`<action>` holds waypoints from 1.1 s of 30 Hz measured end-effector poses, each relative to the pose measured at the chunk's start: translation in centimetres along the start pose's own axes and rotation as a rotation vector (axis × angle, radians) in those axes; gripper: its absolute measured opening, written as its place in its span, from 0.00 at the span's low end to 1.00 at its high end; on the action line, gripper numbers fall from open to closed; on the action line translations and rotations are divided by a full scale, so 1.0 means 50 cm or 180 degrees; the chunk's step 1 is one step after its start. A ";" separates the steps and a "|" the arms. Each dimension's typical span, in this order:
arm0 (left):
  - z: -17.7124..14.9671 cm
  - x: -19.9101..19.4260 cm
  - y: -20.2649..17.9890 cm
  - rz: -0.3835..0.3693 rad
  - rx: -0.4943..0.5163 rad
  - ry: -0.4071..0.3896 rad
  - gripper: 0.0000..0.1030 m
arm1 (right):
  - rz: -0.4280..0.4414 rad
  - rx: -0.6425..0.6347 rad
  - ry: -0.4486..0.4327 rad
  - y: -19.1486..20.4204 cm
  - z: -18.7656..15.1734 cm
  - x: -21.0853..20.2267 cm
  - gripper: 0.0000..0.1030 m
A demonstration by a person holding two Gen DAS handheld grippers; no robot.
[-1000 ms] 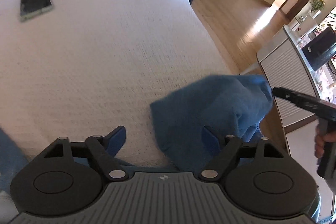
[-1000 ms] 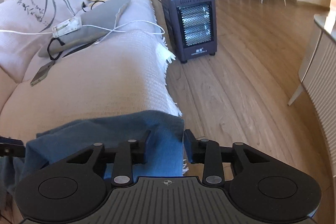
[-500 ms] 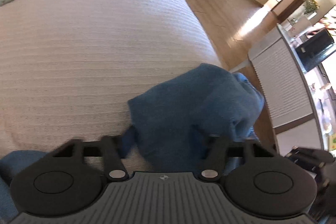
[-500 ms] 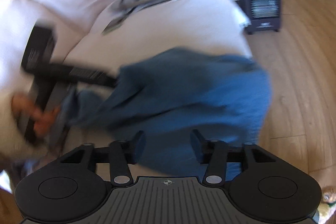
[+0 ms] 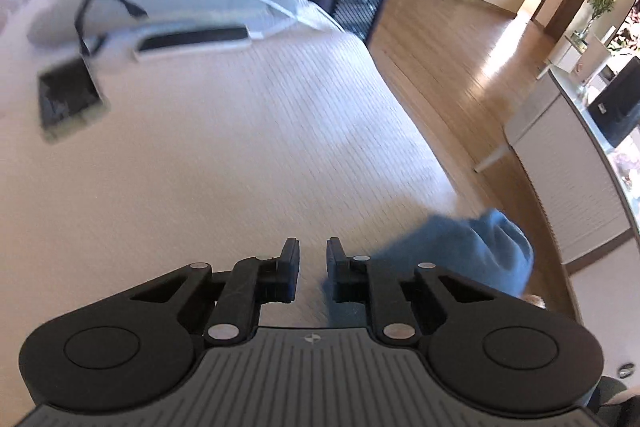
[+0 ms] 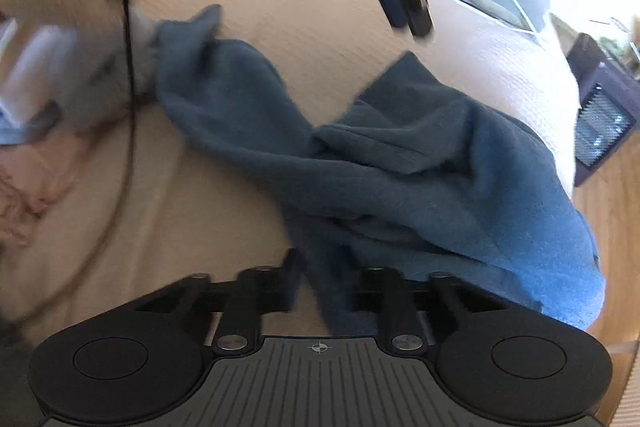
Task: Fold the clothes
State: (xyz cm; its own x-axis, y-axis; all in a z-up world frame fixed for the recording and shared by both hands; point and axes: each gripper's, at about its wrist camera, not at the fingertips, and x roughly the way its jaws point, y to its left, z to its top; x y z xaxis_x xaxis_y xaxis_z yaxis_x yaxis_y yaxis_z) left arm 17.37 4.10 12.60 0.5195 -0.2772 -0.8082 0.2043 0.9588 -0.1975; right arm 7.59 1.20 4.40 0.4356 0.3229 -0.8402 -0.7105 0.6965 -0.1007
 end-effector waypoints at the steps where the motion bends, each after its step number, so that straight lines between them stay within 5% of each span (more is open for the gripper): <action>1: 0.003 -0.007 0.003 0.0007 -0.0003 -0.0011 0.13 | 0.0028 0.0067 -0.0018 -0.006 -0.001 -0.005 0.05; 9: -0.068 -0.005 -0.001 -0.0110 0.0104 0.0217 0.68 | 0.0722 0.0418 0.0274 -0.020 -0.041 -0.084 0.05; 18: -0.113 0.085 -0.001 -0.0049 -0.0033 0.0558 0.79 | 0.0922 0.0660 0.0532 -0.027 -0.083 -0.025 0.10; 23: -0.113 0.088 -0.004 -0.0090 -0.0096 0.0469 0.81 | 0.0987 0.0909 0.0304 -0.055 -0.078 -0.074 0.36; 26: -0.110 0.086 -0.019 -0.0142 -0.0059 0.0403 0.76 | 0.0868 0.1054 0.0085 -0.089 -0.074 -0.110 0.47; 30: -0.106 0.089 -0.051 -0.0142 0.0068 0.0355 0.29 | 0.0644 0.1277 -0.0094 -0.121 -0.073 -0.134 0.47; 33: -0.104 0.078 -0.070 -0.0107 0.0163 0.0312 0.13 | 0.0551 0.1473 -0.0196 -0.147 -0.078 -0.149 0.47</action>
State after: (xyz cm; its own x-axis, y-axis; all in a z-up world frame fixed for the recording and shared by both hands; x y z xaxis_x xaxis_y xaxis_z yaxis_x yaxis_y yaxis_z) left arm 14.35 -0.02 7.27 0.4286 -0.2993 -0.8525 0.2635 0.9439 -0.1989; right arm 7.39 -8.82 9.33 0.3749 0.4864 -0.7892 -0.4615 0.8363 0.2962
